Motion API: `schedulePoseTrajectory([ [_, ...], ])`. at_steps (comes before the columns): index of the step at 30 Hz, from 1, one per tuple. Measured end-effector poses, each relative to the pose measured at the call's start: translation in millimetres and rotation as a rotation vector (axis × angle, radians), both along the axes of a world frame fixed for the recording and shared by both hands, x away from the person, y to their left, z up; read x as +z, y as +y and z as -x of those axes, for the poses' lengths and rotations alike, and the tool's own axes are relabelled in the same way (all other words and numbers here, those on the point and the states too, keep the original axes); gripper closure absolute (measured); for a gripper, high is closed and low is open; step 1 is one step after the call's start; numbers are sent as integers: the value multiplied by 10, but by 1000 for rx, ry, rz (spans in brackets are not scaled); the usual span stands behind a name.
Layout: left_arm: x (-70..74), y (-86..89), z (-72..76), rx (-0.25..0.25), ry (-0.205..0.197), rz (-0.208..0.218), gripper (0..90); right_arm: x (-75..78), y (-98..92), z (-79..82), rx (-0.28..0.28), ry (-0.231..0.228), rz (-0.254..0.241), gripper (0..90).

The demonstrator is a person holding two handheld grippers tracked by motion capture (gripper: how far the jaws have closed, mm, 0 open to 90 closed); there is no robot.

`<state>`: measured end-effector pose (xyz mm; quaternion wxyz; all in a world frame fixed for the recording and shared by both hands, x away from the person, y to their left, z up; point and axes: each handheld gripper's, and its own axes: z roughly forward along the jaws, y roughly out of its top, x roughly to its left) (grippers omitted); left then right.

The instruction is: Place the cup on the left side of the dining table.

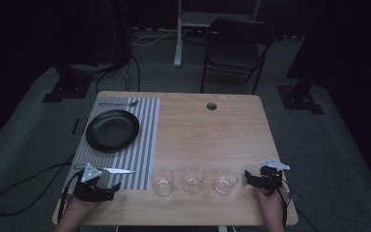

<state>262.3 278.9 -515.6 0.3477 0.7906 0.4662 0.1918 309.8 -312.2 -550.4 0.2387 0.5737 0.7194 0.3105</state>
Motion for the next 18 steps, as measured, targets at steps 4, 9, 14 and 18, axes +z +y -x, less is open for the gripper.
schedulePoseTrajectory([
  [4,53,-52,-15,-15,-22,1,45,0,0,0,0,0,0,117],
  [9,104,-115,-32,-44,-33,19,45,0,0,0,0,0,0,117],
  [14,164,-181,-44,-78,-45,25,45,0,0,0,0,0,0,117],
  [18,233,-218,-45,-103,-66,42,45,0,0,0,0,0,0,117],
])
